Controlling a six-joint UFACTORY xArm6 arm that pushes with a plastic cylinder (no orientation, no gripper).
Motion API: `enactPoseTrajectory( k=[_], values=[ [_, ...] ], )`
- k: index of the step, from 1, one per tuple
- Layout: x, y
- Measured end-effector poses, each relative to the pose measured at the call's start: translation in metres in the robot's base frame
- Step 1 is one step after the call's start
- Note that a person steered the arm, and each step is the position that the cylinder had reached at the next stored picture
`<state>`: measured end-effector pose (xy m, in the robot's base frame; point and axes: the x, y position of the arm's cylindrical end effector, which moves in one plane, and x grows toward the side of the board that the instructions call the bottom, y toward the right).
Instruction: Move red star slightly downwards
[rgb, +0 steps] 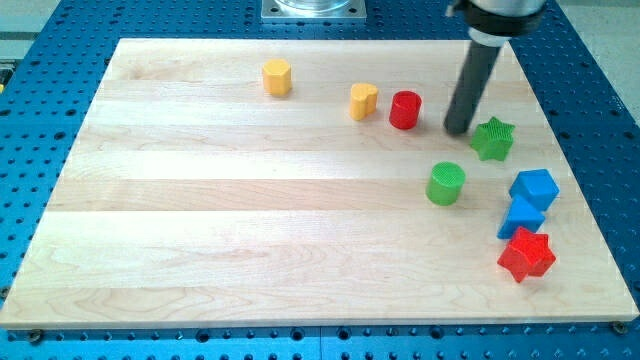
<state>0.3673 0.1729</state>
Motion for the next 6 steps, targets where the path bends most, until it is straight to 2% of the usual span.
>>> enactPoseTrajectory(
  k=[1,2,3,4,6],
  values=[
    [-0.073,0.004],
    [-0.086,-0.048],
    [-0.060,-0.074],
    [-0.042,-0.066],
    [-0.032,-0.016]
  ],
)
